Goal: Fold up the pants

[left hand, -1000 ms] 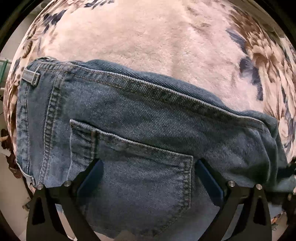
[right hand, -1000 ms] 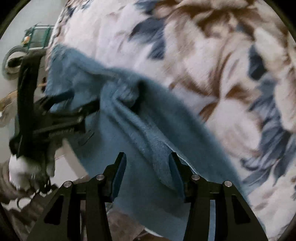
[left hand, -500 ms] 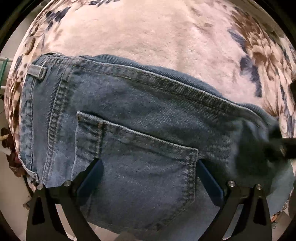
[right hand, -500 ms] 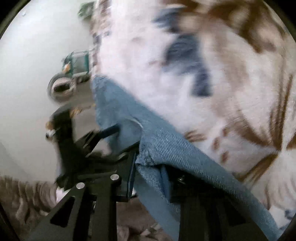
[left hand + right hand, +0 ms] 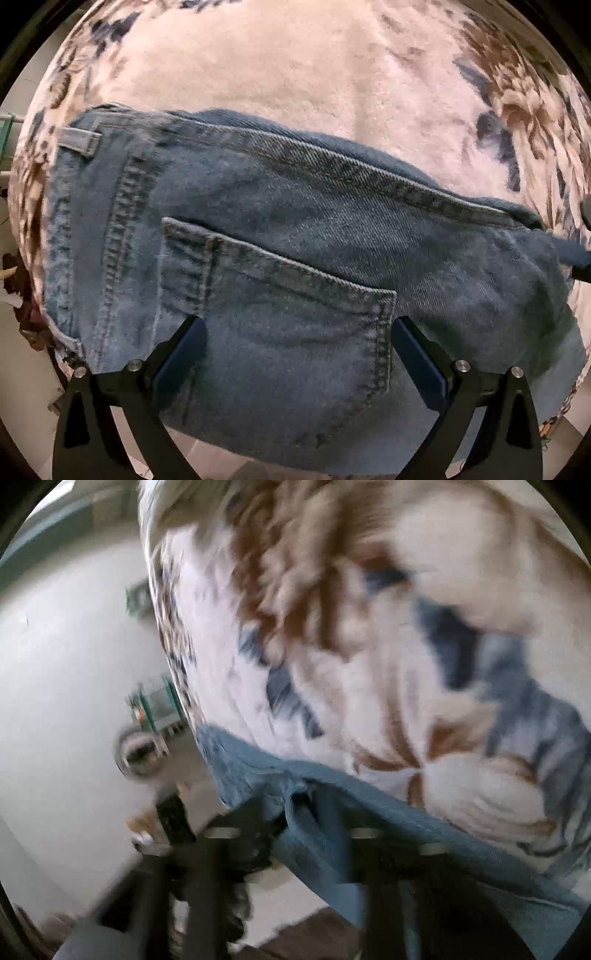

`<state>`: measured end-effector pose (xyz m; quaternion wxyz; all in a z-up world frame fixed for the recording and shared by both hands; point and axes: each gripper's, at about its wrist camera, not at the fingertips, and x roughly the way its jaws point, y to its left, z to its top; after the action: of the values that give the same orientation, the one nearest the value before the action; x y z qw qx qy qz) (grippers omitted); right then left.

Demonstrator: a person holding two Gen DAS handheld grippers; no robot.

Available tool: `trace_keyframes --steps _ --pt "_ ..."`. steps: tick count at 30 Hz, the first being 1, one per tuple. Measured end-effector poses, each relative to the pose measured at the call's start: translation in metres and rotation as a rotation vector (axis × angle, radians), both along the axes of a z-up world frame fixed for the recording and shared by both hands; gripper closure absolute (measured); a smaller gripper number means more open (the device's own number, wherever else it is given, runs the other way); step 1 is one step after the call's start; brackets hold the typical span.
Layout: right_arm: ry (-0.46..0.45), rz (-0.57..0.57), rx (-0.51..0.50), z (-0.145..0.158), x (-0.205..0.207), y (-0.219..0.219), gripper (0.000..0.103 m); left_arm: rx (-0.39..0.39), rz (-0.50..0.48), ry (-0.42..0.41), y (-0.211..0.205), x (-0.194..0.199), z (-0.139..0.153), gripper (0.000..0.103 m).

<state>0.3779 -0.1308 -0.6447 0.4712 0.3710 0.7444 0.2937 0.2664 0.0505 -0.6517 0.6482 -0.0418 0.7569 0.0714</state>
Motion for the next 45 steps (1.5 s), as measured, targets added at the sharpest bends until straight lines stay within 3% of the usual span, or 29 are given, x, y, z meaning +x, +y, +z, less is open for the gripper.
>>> trace_keyframes --steps 4,6,7,11,13,18,22,26,29,31,33,36,38,39,42,45 --pt "0.022 0.172 0.013 -0.012 -0.001 0.028 0.035 0.047 -0.023 -0.056 0.001 0.004 0.018 0.000" --pt "0.020 0.241 -0.019 -0.022 -0.007 0.052 0.059 0.070 -0.030 -0.078 0.003 0.005 0.021 0.000" --pt "0.027 0.275 -0.006 -0.025 -0.010 0.064 0.082 0.074 -0.028 -0.075 0.006 0.005 0.019 0.000" --pt "-0.122 0.375 0.029 -0.005 -0.015 0.075 0.085 0.061 0.028 -0.048 0.021 0.002 0.011 0.000" --pt "-0.142 0.311 0.071 -0.003 -0.021 0.049 0.085 0.060 0.040 -0.039 0.027 0.002 0.006 0.000" --pt "-0.055 0.095 0.115 -0.022 -0.025 0.014 0.085 0.066 0.041 -0.044 0.036 -0.001 0.003 0.000" --pt "0.203 -0.154 0.167 -0.074 -0.033 -0.014 0.081 0.069 0.029 -0.041 0.036 -0.008 -0.002 0.000" --pt "0.143 -0.091 0.065 -0.067 -0.026 -0.016 0.080 0.068 0.026 -0.038 0.031 -0.008 -0.005 0.000" --pt "-0.090 0.041 0.109 -0.017 -0.024 -0.013 0.081 0.049 0.032 -0.041 0.036 -0.010 -0.004 0.000" --pt "-0.178 0.139 0.145 0.002 -0.032 -0.014 0.082 0.054 0.020 -0.039 0.038 -0.010 -0.002 0.000" --pt "-0.150 0.139 0.118 -0.003 -0.033 -0.022 0.082 0.059 0.009 -0.038 0.040 -0.012 -0.005 0.000" --pt "-0.021 -0.092 0.102 -0.033 -0.015 -0.059 0.081 0.060 0.006 -0.034 0.039 -0.012 -0.006 0.000" --pt "0.075 -0.210 0.168 -0.054 -0.005 -0.069 0.072 0.059 0.007 -0.032 0.038 -0.011 -0.009 0.000" --pt "0.075 -0.223 0.168 -0.056 -0.002 -0.067 0.072 0.061 0.004 -0.032 0.037 -0.010 -0.009 0.000" --pt "0.031 -0.115 0.092 -0.053 0.005 -0.047 0.071 0.056 -0.001 -0.033 0.036 -0.009 -0.011 0.000" --pt "0.033 -0.168 0.058 -0.046 0.013 -0.067 0.084 0.056 -0.012 -0.031 0.037 -0.007 -0.007 0.000"
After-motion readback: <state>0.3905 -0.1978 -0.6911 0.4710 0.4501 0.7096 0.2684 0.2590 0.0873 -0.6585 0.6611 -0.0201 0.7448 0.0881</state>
